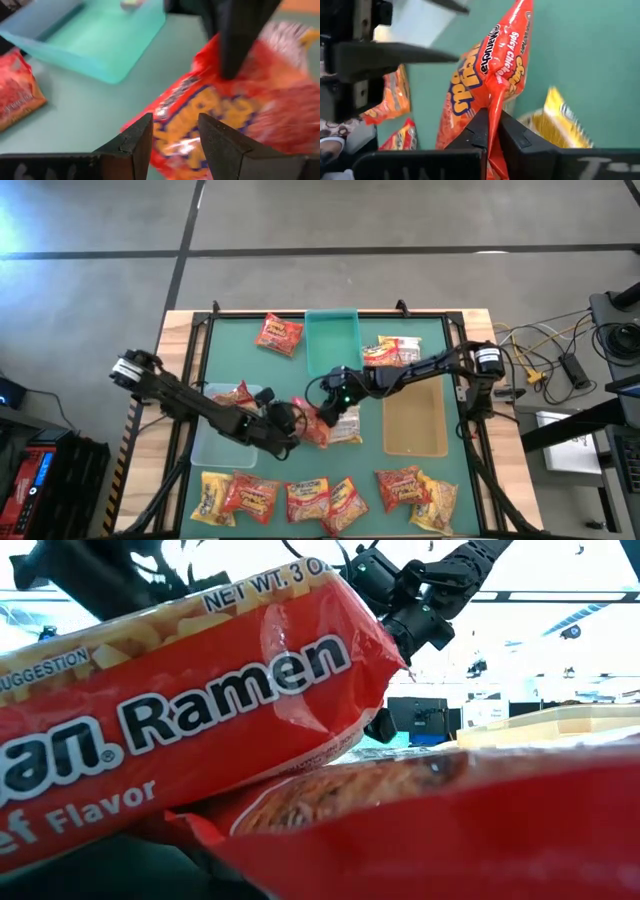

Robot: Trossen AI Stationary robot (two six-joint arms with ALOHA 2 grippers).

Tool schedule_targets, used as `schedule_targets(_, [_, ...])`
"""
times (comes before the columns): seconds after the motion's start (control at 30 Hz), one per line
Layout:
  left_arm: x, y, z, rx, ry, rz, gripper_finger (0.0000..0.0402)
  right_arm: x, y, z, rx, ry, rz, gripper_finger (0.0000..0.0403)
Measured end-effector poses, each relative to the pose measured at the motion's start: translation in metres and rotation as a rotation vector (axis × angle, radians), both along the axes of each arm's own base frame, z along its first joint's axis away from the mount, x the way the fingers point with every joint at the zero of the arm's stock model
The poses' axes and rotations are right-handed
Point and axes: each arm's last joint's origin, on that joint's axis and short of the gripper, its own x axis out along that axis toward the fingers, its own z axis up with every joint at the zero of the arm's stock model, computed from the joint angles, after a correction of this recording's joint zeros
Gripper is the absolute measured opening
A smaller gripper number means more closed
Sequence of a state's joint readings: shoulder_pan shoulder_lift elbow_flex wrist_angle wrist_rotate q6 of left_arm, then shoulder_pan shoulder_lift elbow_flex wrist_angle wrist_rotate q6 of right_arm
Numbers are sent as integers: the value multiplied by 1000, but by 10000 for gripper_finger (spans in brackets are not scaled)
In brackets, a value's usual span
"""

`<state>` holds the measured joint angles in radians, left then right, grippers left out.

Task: Sort Maruchan noodles
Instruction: Put the orange noodle pack into the blue bin

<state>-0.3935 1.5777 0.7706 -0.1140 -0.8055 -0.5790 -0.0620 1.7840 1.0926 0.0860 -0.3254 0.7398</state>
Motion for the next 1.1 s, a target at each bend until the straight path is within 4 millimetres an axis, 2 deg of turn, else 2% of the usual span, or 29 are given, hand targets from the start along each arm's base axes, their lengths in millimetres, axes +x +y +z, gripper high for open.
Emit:
schedule_targets(0.27, [-18, 8, 38, -11, -52, -11, 142, 8, -16, 25, -49, -92, 80, 9])
schedule_targets(0.5, [-34, 14, 62, -28, -98, -13, 142, 7, -32, 42, -158, -73, 136, 9])
schedule_targets(0.87, [-36, 16, 64, 3, -96, 2, 142, 8, -66, 69, -222, -119, 149, 8])
schedule_targets(1.1, [-36, 17, 62, 26, -85, 19, 142, 4, -97, 91, -285, -111, 124, 8])
